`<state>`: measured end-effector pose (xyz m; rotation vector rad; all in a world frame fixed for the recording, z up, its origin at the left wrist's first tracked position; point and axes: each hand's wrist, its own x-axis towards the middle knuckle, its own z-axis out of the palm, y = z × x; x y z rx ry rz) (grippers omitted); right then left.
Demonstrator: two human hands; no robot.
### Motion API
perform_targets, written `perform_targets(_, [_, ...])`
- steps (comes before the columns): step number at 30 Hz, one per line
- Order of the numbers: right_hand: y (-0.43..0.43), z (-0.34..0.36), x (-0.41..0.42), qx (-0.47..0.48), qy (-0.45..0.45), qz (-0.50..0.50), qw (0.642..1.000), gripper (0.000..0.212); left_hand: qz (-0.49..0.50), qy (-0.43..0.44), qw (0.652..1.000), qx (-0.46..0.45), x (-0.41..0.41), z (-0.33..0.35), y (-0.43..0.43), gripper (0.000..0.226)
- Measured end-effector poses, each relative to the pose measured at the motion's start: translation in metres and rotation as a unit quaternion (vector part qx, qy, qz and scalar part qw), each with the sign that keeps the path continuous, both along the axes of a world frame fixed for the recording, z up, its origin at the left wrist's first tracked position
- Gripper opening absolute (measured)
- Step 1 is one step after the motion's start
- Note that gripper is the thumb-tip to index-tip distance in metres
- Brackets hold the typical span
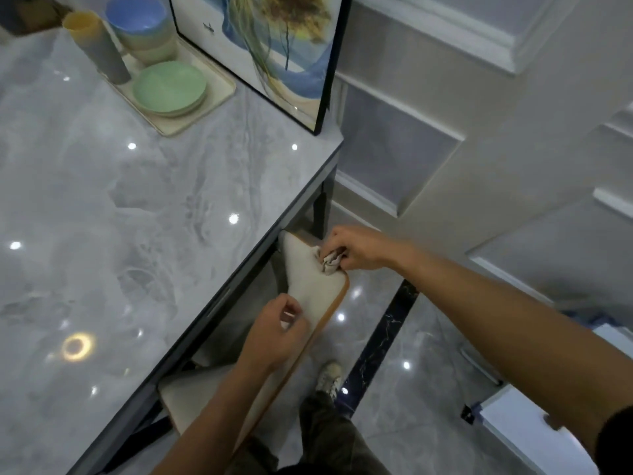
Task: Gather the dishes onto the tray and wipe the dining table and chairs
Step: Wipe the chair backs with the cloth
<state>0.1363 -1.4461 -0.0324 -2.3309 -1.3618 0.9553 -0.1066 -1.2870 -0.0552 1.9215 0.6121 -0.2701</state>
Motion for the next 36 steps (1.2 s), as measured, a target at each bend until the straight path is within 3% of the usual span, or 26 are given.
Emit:
perform_targets(3, [-0.029,0.003,0.011,0.024,0.051,-0.029,0.998,0.030,-0.015,-0.006,0.999,0.031,0.024,-0.004,-0.006,0.013])
perform_targets(5, [-0.038,-0.015,0.018,0.093,0.046,-0.123,0.987,0.032,-0.020,-0.022,0.999,0.026,0.039,-0.005,-0.011,0.022])
perform_targets(8, [-0.034,-0.057,0.021,0.185,0.066,-0.294,0.935,0.034,-0.036,-0.018,0.999,0.026,0.059,-0.001,-0.016,0.043])
perform_targets(11, [-0.012,-0.090,0.022,0.192,0.154,-0.358,0.901,0.032,-0.050,0.009,0.998,0.028,0.075,0.002,-0.025,0.062])
perform_targets(18, [0.038,-0.157,0.021,0.188,0.258,-0.444,0.837,0.035,-0.043,-0.028,0.983,0.174,0.081,0.001,-0.052,0.059])
perform_targets(24, [0.033,-0.146,-0.001,0.260,0.314,-0.425,0.808,0.035,-0.044,-0.037,0.979,0.196,0.084,0.006,-0.057,0.055])
perform_targets(31, [-0.024,-0.122,-0.048,0.326,0.330,-0.437,0.771,0.035,-0.066,-0.046,0.975,0.205,0.081,-0.001,-0.050,0.064])
perform_targets(36, [-0.045,-0.104,-0.099,0.365,0.268,-0.496,0.741,0.040,-0.064,-0.053,0.975,0.208,0.078,-0.005,-0.045,0.038])
